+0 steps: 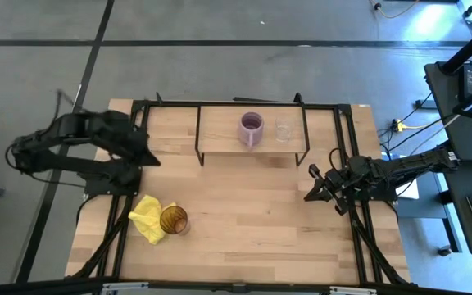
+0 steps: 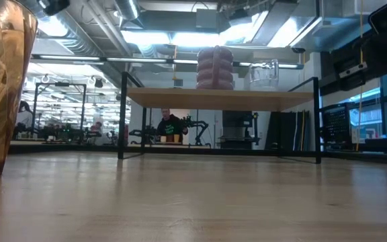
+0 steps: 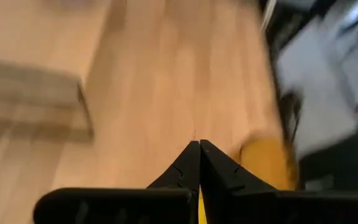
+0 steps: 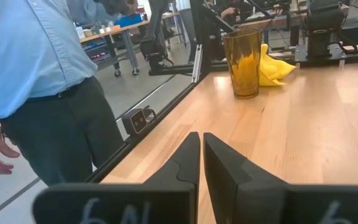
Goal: Stack small to large cups/mugs on shelf
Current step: Put the brown glass on the shelf
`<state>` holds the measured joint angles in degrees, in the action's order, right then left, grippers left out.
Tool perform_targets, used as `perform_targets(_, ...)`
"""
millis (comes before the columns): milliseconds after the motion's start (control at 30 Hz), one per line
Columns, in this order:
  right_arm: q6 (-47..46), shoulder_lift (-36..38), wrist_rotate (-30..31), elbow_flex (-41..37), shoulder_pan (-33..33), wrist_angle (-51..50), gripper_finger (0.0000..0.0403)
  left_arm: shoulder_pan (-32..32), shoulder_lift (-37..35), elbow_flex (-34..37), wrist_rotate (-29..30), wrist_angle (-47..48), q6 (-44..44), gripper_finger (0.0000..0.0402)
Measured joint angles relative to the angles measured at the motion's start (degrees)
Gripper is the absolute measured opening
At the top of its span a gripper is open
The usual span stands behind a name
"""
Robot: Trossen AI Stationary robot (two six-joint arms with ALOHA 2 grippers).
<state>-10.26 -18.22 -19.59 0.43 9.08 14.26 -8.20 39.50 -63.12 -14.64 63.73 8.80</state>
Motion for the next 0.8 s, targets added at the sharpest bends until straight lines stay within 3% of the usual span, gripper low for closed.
perform_targets(167,0.02,0.00,0.02,-0.02,0.00,0.00,0.0023,6.23,6.87,-3.95,-1.60,11.73,6.11,0.0000)
perform_targets(300,0.02,0.00,0.02,-0.01,-0.01,0.00,0.0023,13.39,9.52,-4.80,1.46,11.88,19.31,0.0000)
perform_targets(533,0.09,0.00,0.03,0.00,0.00,0.00,0.0023,27.60,13.03,-5.37,14.07,11.66,33.79,0.0016)
perform_targets(800,0.03,-0.04,0.02,-0.01,0.00,0.00,0.0023,38.45,18.63,-5.37,16.93,7.21,45.47,0.0084)
